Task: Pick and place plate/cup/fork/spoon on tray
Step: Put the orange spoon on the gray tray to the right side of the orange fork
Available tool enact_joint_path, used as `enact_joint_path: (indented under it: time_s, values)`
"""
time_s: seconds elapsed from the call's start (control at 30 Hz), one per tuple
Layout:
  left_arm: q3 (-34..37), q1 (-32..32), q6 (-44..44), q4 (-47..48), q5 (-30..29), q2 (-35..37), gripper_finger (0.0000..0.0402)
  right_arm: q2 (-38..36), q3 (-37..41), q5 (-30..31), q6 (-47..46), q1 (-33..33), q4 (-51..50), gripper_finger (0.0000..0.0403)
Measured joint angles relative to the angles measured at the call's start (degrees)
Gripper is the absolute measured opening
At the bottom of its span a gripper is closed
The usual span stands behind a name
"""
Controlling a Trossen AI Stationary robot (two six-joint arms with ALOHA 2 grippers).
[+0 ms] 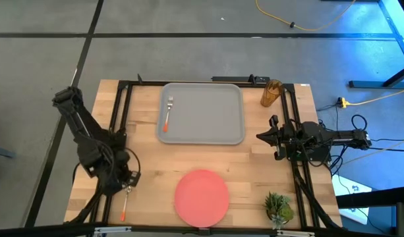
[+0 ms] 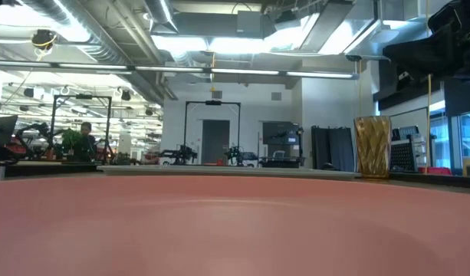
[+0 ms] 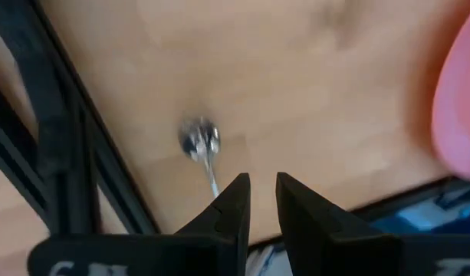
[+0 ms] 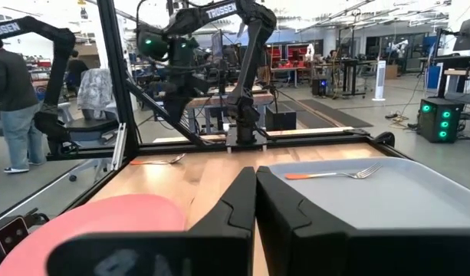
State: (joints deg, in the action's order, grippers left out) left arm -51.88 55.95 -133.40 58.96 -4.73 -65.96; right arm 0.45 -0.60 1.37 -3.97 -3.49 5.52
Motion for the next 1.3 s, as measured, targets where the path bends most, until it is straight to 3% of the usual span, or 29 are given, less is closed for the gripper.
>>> enact_joint_path:
  time_s: [0.13, 0.3, 0.6, 1.3]
  values:
    - [0.00, 1.10, -0.66, -5.52, 0.70, -4.54, 0.0058, 0.00, 0.00, 0.02, 0.00, 0.00, 0.00, 0.0012]
    - [0.00, 1.69, -1.06, -9.50, 5.74, -11.39, 0.0058, 0.00, 0.00, 0.04, -0.02, 0.00, 0.08, 0.0012]
    - [0.00, 4.57, -1.40, -16.81, 6.83, -20.59, 0.0058, -0.01, -0.02, 0.04, -0.75, -0.01, 0.77, 0.0012]
    - [-0.20, 4.89, -1.54, -9.07, 10.96, -25.20, 0.0058, -0.01, -0.04, 0.09, -4.86, 0.00, 0.70, 0.0012]
